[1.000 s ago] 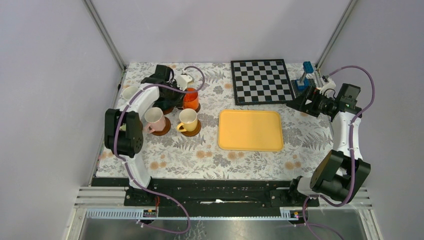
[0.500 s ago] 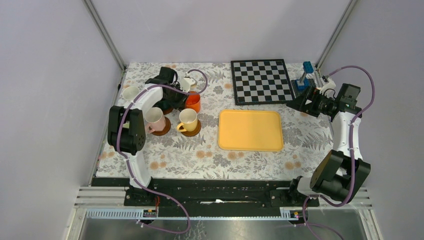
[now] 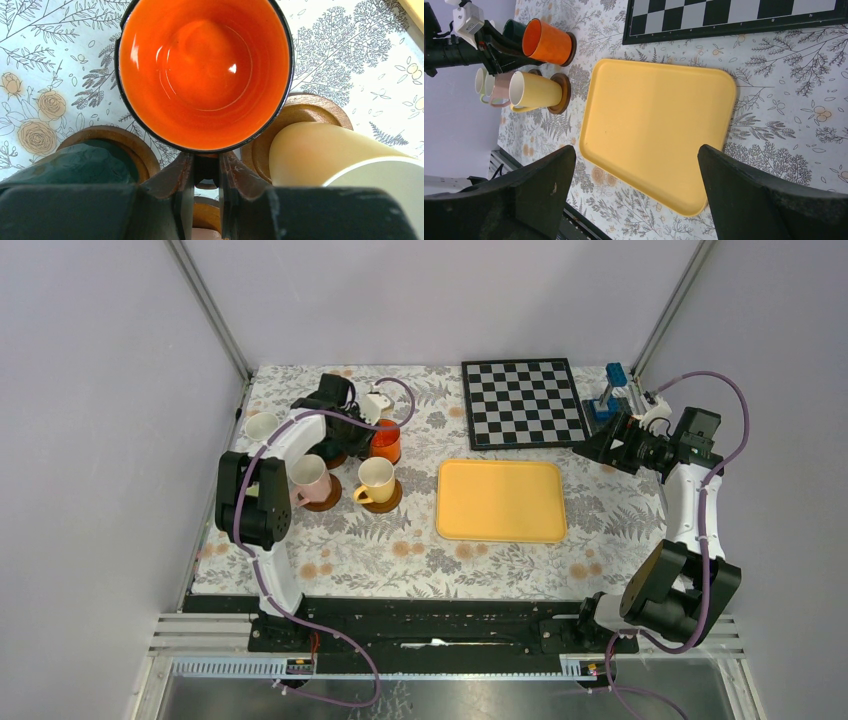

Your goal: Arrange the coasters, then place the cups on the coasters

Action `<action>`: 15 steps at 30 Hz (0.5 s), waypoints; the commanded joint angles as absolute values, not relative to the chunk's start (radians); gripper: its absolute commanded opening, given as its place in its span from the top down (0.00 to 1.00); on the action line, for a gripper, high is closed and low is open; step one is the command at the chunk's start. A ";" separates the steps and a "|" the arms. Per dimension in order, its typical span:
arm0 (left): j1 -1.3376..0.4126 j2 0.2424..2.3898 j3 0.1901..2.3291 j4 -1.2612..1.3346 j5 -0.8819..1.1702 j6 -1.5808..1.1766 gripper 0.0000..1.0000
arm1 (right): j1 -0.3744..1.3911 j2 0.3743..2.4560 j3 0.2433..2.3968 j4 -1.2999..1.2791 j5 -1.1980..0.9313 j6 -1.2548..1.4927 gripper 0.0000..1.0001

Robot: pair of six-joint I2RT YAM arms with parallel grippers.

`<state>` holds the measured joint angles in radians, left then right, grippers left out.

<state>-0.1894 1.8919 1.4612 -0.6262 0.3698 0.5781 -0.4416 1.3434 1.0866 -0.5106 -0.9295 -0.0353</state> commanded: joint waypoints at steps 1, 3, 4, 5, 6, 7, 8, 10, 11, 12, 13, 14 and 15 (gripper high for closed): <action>-0.190 1.866 1.452 -0.548 0.383 0.589 1.00 | -0.446 1.334 1.087 -0.509 -0.954 -0.050 0.00; -0.190 1.865 1.447 -0.549 0.378 0.589 1.00 | -0.446 1.334 1.088 -0.508 -0.954 -0.049 0.00; -0.190 1.866 1.446 -0.548 0.374 0.589 1.00 | -0.446 1.334 1.088 -0.508 -0.954 -0.049 0.00; -0.190 1.868 1.444 -0.548 0.371 0.589 1.00 | -0.446 1.334 1.087 -0.508 -0.954 -0.049 0.00; -0.190 1.870 1.444 -0.547 0.369 0.590 1.00 | -0.446 1.333 1.086 -0.509 -0.954 -0.049 0.00; -0.190 1.873 1.442 -0.548 0.366 0.590 0.99 | -0.446 1.334 1.086 -0.508 -0.954 -0.049 0.00; -0.190 1.875 1.444 -0.548 0.363 0.590 0.97 | -0.446 1.334 1.086 -0.508 -0.954 -0.049 0.00; -0.190 1.878 1.445 -0.548 0.359 0.589 0.96 | -0.446 1.334 1.086 -0.509 -0.954 -0.049 0.00; -0.189 1.877 1.445 -0.546 0.357 0.588 0.95 | -0.446 1.334 1.086 -0.509 -0.955 -0.049 0.00; -0.190 1.877 1.446 -0.546 0.356 0.588 0.95 | -0.446 1.333 1.086 -0.508 -0.956 -0.049 0.00; -0.190 1.877 1.446 -0.546 0.357 0.588 0.94 | -0.446 1.333 1.087 -0.509 -0.956 -0.049 0.00; -0.190 1.877 1.446 -0.546 0.357 0.586 0.93 | -0.446 1.333 1.087 -0.507 -0.956 -0.048 0.00; -0.190 1.877 1.445 -0.547 0.357 0.585 0.91 | -0.446 1.334 1.087 -0.509 -0.956 -0.048 0.00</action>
<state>-0.1894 1.8919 1.4452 -0.6102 0.3538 0.5785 -0.4416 1.3434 1.0866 -0.5106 -0.9295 -0.0368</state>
